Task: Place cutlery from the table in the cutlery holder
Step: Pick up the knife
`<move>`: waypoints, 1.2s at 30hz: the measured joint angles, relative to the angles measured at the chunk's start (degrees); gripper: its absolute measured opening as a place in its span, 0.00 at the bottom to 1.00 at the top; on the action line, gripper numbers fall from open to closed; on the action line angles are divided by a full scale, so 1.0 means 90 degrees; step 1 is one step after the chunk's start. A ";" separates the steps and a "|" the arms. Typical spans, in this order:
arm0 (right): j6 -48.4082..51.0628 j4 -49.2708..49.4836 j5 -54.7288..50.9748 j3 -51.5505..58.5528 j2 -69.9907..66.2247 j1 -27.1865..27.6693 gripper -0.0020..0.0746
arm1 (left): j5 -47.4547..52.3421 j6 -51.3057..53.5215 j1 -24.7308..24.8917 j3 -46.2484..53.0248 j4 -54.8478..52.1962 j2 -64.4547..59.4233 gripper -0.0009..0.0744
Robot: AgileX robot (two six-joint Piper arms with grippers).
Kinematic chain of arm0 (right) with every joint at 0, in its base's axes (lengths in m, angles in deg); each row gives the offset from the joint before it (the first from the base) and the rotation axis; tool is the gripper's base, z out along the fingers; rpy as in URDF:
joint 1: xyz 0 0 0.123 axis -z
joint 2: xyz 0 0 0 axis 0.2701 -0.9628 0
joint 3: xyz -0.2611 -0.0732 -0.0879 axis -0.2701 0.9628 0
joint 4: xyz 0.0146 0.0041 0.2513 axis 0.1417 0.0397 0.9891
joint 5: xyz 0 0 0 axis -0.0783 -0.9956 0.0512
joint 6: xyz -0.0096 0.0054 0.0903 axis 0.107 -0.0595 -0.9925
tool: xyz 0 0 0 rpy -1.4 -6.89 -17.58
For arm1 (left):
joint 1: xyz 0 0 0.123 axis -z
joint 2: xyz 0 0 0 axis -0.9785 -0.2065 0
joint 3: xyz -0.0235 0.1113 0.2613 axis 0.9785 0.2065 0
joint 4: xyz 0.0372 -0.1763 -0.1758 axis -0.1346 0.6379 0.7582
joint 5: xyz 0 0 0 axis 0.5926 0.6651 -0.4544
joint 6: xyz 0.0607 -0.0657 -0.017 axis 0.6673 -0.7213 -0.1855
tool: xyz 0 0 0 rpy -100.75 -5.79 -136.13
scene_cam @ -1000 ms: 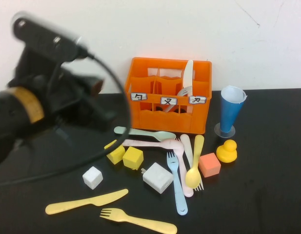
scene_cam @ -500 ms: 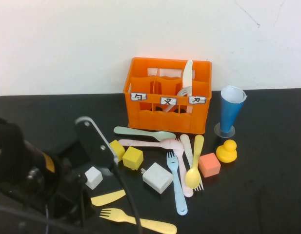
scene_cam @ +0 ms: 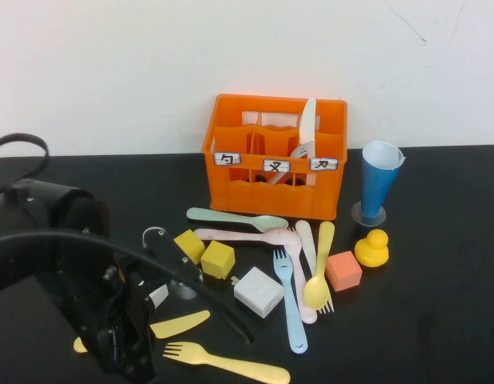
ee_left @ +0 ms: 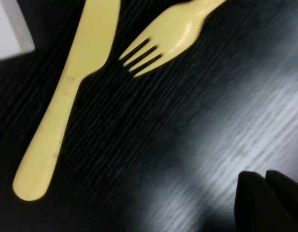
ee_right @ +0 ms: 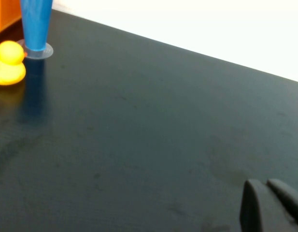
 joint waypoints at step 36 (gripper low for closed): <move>0.0000 0.0000 0.0000 0.0000 0.0000 0.0000 0.02 | -0.2507 0.3218 -0.1196 0.0000 -0.0057 -0.1616 0.60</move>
